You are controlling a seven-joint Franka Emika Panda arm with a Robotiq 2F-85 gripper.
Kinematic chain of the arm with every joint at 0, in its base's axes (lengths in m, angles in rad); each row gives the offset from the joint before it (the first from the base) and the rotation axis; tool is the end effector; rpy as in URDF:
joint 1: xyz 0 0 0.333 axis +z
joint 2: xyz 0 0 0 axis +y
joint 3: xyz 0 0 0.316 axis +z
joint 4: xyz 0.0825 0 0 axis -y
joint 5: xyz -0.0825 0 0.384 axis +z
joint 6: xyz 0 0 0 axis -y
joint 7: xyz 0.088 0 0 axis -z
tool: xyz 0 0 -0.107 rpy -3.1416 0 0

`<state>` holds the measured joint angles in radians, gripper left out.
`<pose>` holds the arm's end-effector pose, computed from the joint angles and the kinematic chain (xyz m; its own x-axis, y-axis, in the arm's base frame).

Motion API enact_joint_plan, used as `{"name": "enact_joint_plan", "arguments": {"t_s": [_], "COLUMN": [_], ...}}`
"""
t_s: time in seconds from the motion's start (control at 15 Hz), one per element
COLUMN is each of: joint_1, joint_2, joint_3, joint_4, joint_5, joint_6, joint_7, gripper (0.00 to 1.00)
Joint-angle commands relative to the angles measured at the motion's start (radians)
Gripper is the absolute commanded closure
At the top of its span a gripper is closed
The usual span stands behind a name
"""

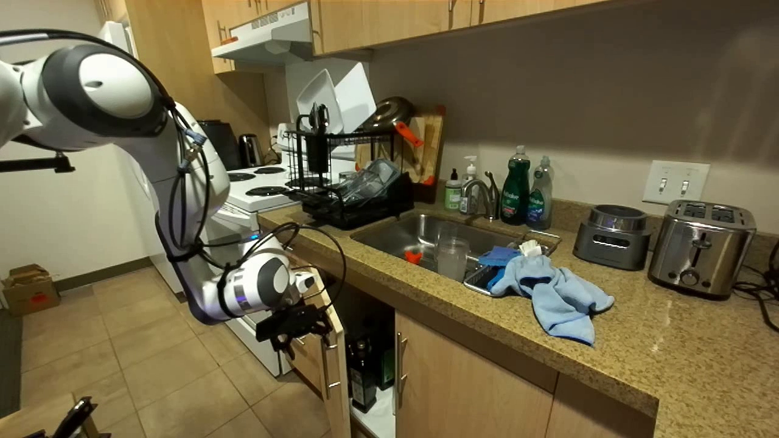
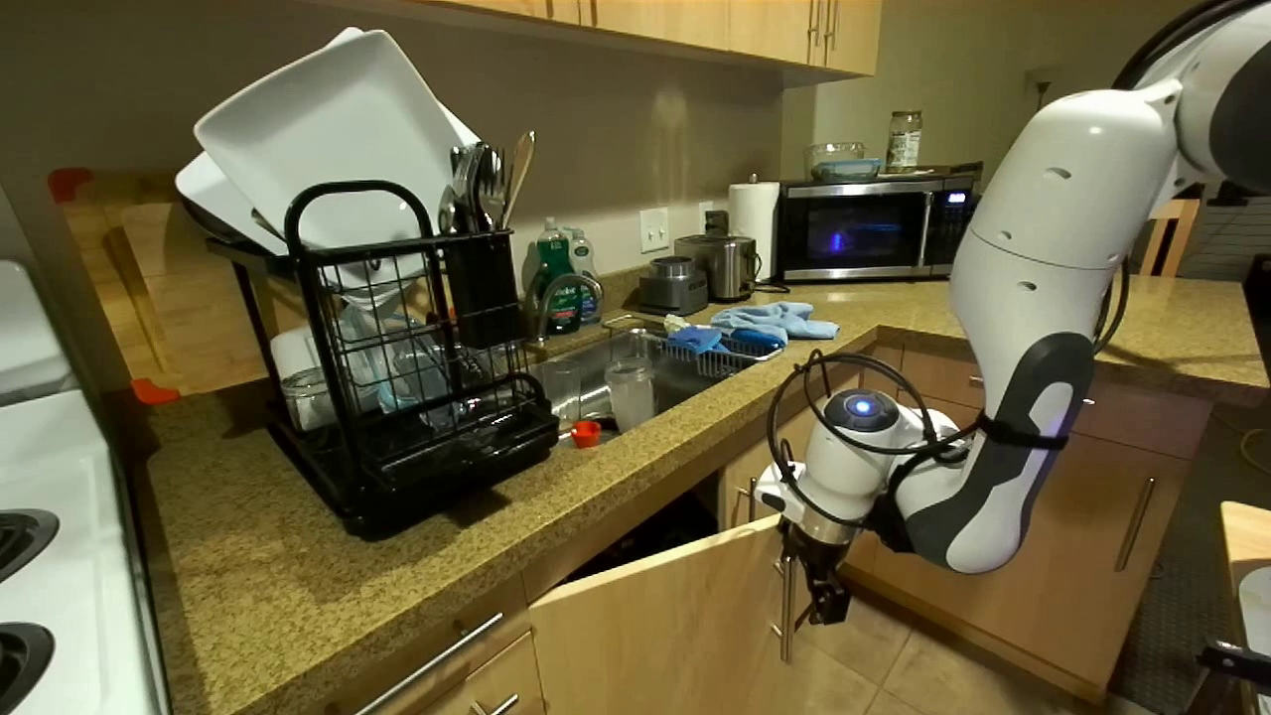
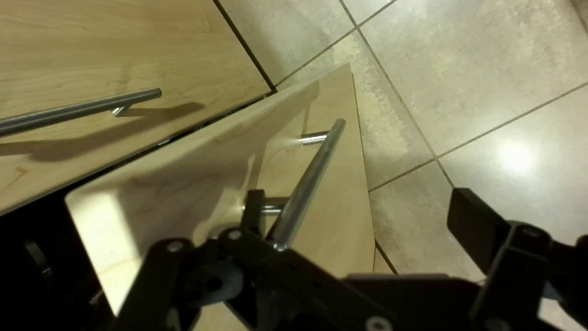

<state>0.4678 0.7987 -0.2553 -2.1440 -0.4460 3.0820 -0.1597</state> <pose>0.5223 0.1368 0.0461 0.6160 0.7877 0.0131 0.7587 -0.5976 0.2593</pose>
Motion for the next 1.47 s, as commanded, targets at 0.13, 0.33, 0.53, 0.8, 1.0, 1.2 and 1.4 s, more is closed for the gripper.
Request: {"name": "enact_joint_plan", "arguments": {"t_s": [0.13,0.33,0.53,0.8,1.0,1.2,1.4], "joint_1": [0.011,0.011,0.02,0.077,0.132,0.195,0.235], "joint_2": [-0.03,-0.051,-0.062,-0.064,-0.067,-0.073,-0.095], "joint_3": [0.086,0.099,0.108,0.095,0.081,0.076,0.114], "joint_4": [-0.065,-0.094,-0.115,-0.136,-0.157,-0.183,-0.214], "joint_5": [0.013,0.014,0.019,0.028,0.038,0.049,0.063], "joint_6": [-0.001,0.001,0.001,0.002,0.002,0.001,-0.019], "joint_7": [0.014,0.023,0.04,0.101,0.159,0.214,0.238], "gripper": [0.0,0.0,0.0,0.0,0.0,0.0,0.0]}}
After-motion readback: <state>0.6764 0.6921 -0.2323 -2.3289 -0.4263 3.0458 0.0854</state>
